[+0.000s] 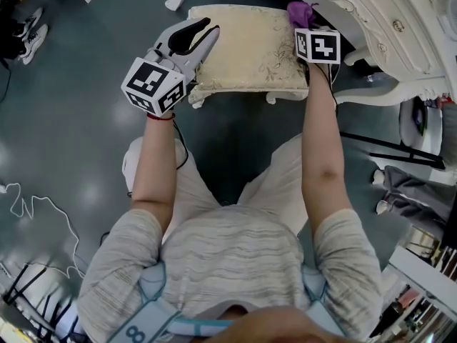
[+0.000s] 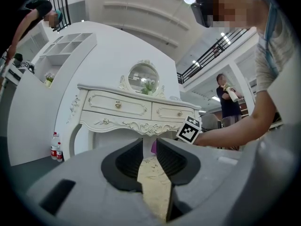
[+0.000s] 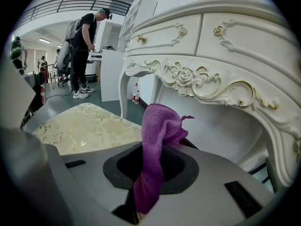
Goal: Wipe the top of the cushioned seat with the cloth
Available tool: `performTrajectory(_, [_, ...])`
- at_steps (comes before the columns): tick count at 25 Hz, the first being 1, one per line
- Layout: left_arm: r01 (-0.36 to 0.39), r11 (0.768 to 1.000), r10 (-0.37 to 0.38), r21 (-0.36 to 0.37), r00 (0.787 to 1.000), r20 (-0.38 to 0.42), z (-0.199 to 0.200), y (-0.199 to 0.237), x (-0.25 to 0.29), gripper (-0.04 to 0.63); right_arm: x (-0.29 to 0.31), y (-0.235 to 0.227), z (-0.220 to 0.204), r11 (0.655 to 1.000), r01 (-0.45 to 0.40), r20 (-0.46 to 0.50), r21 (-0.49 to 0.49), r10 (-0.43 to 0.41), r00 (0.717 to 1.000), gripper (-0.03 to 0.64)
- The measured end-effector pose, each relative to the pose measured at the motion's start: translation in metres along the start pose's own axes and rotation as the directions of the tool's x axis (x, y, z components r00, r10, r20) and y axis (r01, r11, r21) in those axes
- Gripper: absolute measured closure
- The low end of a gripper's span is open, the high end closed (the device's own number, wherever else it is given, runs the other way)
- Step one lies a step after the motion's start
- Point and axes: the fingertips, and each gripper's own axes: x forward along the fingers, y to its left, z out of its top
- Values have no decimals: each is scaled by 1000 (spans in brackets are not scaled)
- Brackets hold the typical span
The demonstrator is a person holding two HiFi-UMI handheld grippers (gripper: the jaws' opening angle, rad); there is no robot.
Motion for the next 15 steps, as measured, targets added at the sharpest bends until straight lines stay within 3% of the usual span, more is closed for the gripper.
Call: performTrajectory(15, [2,1000,-2,1,1000,-17,-4,4,2,511,5,19,4,994,63,-31,-86,-66,997,549])
